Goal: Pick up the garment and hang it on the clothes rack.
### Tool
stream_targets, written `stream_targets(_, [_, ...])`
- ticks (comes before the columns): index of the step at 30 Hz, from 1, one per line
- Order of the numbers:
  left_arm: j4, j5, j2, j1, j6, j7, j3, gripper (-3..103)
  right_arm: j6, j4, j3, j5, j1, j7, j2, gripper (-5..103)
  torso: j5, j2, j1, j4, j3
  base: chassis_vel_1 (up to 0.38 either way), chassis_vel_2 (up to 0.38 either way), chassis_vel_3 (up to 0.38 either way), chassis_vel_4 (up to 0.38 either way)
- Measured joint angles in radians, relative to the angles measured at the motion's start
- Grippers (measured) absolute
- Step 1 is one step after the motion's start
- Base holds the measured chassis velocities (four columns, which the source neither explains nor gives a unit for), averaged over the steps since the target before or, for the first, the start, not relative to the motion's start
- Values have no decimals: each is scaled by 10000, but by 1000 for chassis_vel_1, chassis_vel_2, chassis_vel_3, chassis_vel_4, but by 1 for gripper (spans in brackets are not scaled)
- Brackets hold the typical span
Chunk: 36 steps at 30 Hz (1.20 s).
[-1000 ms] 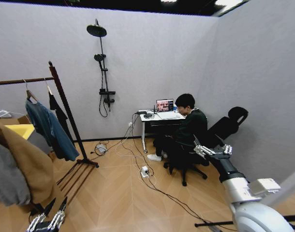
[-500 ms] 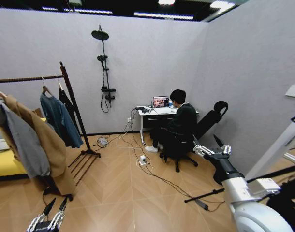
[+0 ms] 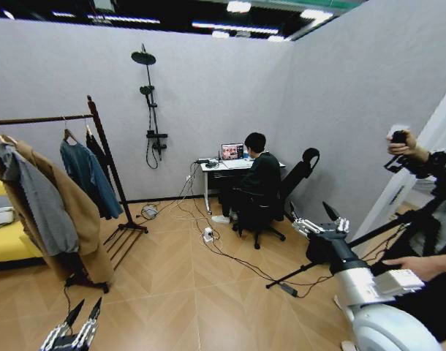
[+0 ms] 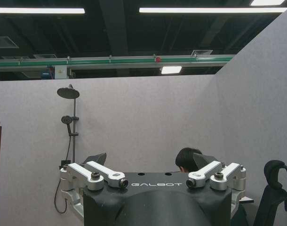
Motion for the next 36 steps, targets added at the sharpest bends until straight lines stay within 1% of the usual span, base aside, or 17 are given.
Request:
stream_targets(2, [0, 0, 0, 0, 0, -1, 0, 46, -18, 0, 0, 14, 0, 13, 4, 100, -2, 0, 0, 1, 0, -50, 54, 27, -55])
stream_targets(3, [0, 0, 0, 0, 0, -2, 0, 46, -34, 0, 3, 23, -6, 27, 8, 100, -1, 0, 0, -5, 0, 3, 30, 27, -55])
stream_targets(7, [0, 0, 0, 0, 0, -3, 0, 46, -28, 0, 49, 31, -34, 53, 15, 100, 0, 5, -9, -3, -4, 16, -14, -18, 13])
stream_targets(14, [0, 0, 0, 1, 0, -3, 0, 46, 7, 0, 71, 19, -67, 54, 43, 100, 0, 8, -13, -4, -5, 135, -129, -104, 100])
stream_targets(16, [0, 0, 0, 0, 0, -3, 0, 46, 413, 0, 217, 15, -96, 54, 38, 100, 3, 8, -14, -3, -5, 194, -208, -175, 175])
stream_targets(18, [0, -1, 0, 1, 0, -4, 0, 46, 480, 0, 282, 18, -148, 41, 49, 100, -2, 10, -17, -4, -6, 181, -234, -170, 168])
stream_targets(20, [0, 0, 0, 1, 0, -5, 0, 46, 536, 1, 316, 17, -178, 21, 61, 100, 0, 12, -19, -3, -7, 171, -240, -147, 173])
stream_targets(21, [0, 0, 0, 2, 0, -5, 0, 46, 570, 0, 339, 14, -209, 12, 82, 100, 2, 15, -23, -7, -8, 181, -151, -138, 124])
stream_targets(26, [0, 0, 0, 3, 0, -4, 0, 46, 578, 1, 378, 20, -262, -13, 187, 100, -1, 17, -26, -4, -10, 121, -78, -100, 116])
stream_targets(27, [0, -1, 0, 2, 0, -4, 0, 46, 546, 1, 413, 32, -305, -83, 224, 100, 4, 13, -21, -5, -8, 0, 0, 0, 0])
stream_targets(29, [0, 0, 0, 1, 0, -5, 0, 46, 533, 1, 451, 48, -336, -165, 223, 100, 0, 7, -7, -4, -3, -53, 25, 55, -34])
stream_targets(36, [0, 0, 1, 0, 0, -5, 0, 46, 543, 1, 520, 166, -285, -138, 154, 100, -2, 3, -4, -3, -2, -52, -16, 52, 20])
